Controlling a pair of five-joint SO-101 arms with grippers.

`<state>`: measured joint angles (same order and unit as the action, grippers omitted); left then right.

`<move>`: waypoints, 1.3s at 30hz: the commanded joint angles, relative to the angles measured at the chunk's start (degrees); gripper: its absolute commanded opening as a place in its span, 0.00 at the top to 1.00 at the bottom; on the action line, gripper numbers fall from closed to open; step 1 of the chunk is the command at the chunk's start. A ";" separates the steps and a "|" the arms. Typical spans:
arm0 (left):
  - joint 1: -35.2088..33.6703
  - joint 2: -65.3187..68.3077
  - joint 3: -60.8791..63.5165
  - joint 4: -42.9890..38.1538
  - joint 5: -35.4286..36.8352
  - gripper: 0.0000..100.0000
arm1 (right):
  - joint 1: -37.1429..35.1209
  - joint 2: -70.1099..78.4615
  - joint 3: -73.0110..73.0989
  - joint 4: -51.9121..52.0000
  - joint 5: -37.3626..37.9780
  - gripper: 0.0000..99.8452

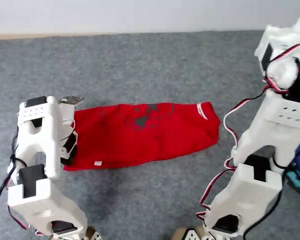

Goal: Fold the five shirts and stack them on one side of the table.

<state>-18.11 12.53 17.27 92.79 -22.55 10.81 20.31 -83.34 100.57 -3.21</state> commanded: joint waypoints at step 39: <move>5.36 8.35 -22.20 -15.21 11.96 0.89 | -1.63 -2.33 -2.29 2.42 4.13 0.99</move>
<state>-14.42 19.38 -0.13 78.55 -11.03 9.32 20.31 -83.34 100.57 0.48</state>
